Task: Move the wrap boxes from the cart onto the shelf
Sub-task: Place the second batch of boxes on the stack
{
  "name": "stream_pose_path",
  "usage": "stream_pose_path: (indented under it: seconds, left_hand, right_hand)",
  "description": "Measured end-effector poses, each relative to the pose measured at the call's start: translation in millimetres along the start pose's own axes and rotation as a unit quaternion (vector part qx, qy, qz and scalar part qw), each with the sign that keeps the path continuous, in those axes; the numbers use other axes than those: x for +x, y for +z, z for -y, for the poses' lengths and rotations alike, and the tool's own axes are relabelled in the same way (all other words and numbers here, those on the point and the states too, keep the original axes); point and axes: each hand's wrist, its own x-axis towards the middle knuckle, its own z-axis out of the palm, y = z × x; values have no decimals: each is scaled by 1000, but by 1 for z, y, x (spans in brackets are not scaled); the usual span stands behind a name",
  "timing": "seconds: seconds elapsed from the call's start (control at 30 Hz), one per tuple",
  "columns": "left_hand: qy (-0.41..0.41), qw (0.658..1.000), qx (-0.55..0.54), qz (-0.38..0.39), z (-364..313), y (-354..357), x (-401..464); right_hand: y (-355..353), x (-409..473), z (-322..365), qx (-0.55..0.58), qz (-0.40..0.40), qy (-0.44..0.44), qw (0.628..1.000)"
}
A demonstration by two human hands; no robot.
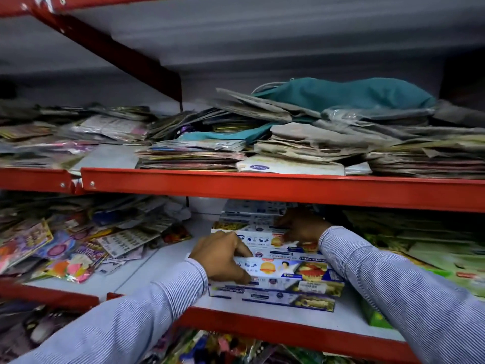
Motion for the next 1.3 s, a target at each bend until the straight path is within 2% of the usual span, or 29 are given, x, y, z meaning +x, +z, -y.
stream_pose_path:
  seconds: [0.23,0.37,0.43,0.53,0.63,0.8,1.07,1.2,1.3]
  left_hand:
    - [1,1000,-4,-12,-4,-10,57]
    - [-2,999,-47,-12,1,9,79]
    - [8,997,-53,-51,5,19,78]
    - [36,988,30,-148,8,35,67]
    - [43,980,60,-186,12,45,60]
    - [77,976,48,-200,21,60,56]
    - [104,977,62,-176,33,74,61]
    - [110,969,118,-186,36,84,55]
    - [124,955,171,-210,37,92,54]
  right_hand:
    - [-18,-21,-13,56,-24,5,998]
    - [-10,-32,-18,25,-26,-1,999]
    - [0,-36,-20,33,-36,-19,999]
    - [17,-46,-21,43,-56,-36,997]
    - [34,-52,-18,25,-100,-24,994]
    - [50,-58,-13,21,-180,-26,983]
    - [58,-57,-17,-8,-212,-32,977]
    - [73,-62,-19,-69,-269,-49,959]
    - [89,-66,-24,-122,-273,-52,953]
